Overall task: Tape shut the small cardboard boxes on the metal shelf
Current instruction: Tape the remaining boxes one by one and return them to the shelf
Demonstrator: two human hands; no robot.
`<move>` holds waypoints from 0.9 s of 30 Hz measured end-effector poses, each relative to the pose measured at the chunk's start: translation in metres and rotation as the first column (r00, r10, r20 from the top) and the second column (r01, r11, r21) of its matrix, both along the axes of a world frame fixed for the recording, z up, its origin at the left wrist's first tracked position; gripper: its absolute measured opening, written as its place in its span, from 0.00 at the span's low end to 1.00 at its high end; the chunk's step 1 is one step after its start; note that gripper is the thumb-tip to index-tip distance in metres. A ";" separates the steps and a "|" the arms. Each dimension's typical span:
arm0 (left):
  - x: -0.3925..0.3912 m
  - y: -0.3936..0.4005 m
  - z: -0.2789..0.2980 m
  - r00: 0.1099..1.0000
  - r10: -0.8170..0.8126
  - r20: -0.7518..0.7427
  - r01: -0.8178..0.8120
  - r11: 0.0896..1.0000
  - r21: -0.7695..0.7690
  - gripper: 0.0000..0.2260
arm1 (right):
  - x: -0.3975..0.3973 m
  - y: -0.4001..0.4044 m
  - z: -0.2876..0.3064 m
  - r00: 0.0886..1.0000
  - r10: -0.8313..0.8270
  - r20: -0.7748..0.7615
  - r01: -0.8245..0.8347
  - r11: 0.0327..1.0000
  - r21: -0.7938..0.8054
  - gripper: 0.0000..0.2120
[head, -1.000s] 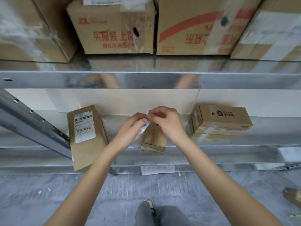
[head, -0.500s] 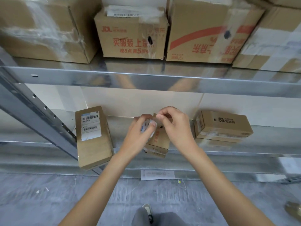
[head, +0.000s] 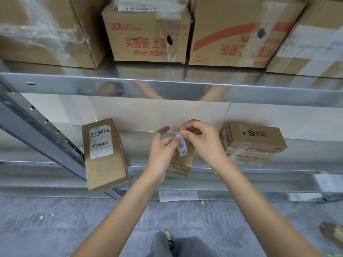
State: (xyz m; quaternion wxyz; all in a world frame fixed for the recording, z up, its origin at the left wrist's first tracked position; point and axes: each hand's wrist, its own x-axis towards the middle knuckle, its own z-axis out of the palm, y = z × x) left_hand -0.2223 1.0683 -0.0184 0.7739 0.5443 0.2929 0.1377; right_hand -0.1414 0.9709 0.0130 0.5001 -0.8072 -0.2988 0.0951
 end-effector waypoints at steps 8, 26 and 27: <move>0.002 0.000 0.009 0.993 -0.032 -0.114 0.022 0.996 -0.086 0.17 | 0.011 -0.001 0.017 0.988 0.082 0.128 -0.064 0.988 -0.138 0.04; 0.000 0.010 0.012 0.975 -0.196 -0.101 0.184 0.976 -0.116 0.12 | 0.016 0.008 0.024 0.977 0.160 0.139 -0.117 0.954 -0.275 0.03; 0.000 0.010 0.012 0.980 -0.178 -0.091 0.166 0.978 -0.129 0.12 | 0.015 0.007 0.022 0.983 0.133 0.128 -0.097 0.963 -0.252 0.03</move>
